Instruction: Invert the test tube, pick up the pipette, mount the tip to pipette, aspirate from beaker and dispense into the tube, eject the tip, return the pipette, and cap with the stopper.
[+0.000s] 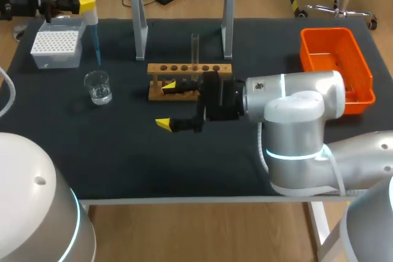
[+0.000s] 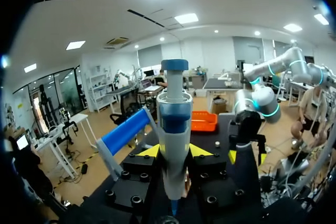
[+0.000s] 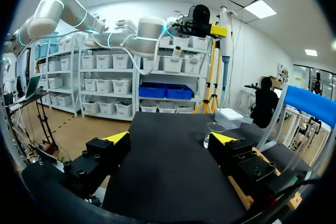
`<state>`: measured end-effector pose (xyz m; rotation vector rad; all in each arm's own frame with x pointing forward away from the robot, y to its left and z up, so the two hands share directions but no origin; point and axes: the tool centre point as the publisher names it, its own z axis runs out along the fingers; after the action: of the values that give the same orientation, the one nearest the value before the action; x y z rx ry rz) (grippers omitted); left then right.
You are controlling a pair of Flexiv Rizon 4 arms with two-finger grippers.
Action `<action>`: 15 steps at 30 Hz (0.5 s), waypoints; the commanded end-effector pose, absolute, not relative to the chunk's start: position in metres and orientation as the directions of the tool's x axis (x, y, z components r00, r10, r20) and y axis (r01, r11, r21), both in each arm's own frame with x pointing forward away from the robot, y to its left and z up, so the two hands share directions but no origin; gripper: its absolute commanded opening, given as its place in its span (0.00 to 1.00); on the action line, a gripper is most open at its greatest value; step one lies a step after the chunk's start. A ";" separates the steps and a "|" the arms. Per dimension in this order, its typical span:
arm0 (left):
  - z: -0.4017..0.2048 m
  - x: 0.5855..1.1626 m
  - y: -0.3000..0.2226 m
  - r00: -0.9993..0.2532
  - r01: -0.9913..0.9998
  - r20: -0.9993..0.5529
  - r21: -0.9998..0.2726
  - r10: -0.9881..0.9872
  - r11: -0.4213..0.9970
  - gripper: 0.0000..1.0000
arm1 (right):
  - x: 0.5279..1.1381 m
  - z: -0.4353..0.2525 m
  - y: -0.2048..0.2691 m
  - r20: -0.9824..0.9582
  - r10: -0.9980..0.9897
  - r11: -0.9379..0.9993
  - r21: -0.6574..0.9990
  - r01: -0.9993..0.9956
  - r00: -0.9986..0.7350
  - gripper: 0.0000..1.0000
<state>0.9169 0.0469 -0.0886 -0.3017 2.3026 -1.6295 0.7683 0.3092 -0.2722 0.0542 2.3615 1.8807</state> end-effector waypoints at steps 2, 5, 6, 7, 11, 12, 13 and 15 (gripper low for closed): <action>-0.097 0.929 0.056 -0.936 0.011 -0.124 -0.946 -0.331 0.323 0.00 | 0.768 -0.272 0.309 -0.073 0.103 0.228 0.972 -0.048 -0.992 1.00; -0.102 0.933 0.059 -0.935 0.012 -0.122 -0.949 -0.333 0.315 0.00 | 0.768 -0.272 0.309 -0.073 0.103 0.228 0.972 -0.048 -0.992 1.00; -0.105 0.935 0.061 -0.935 0.012 -0.122 -0.949 -0.333 0.314 0.00 | 0.768 -0.272 0.309 -0.073 0.103 0.228 0.972 -0.048 -0.992 1.00; -0.107 0.936 0.062 -0.935 0.012 -0.122 -0.950 -0.334 0.313 0.00 | 0.768 -0.272 0.309 -0.073 0.103 0.228 0.972 -0.048 -0.992 1.00; -0.113 0.936 0.064 -0.933 0.010 -0.118 -0.954 -0.341 0.301 0.00 | 0.768 -0.272 0.309 -0.073 0.103 0.228 0.972 -0.048 -0.992 1.00; -0.116 0.937 0.064 -0.932 0.009 -0.116 -0.954 -0.342 0.299 0.00 | 0.768 -0.272 0.309 -0.073 0.103 0.228 0.972 -0.048 -0.992 1.00; -0.118 0.937 0.064 -0.932 0.007 -0.113 -0.955 -0.344 0.296 0.00 | 0.768 -0.272 0.309 -0.073 0.103 0.228 0.972 -0.048 -0.992 1.00; -0.124 0.937 0.065 -0.932 0.002 -0.107 -0.957 -0.346 0.290 0.00 | 0.768 -0.272 0.309 -0.073 0.103 0.228 0.972 -0.048 -0.992 1.00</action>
<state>0.9353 0.0643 -0.1173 -0.3150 2.2794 -1.6728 0.7683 0.3092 -0.2721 0.0543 2.3615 1.8806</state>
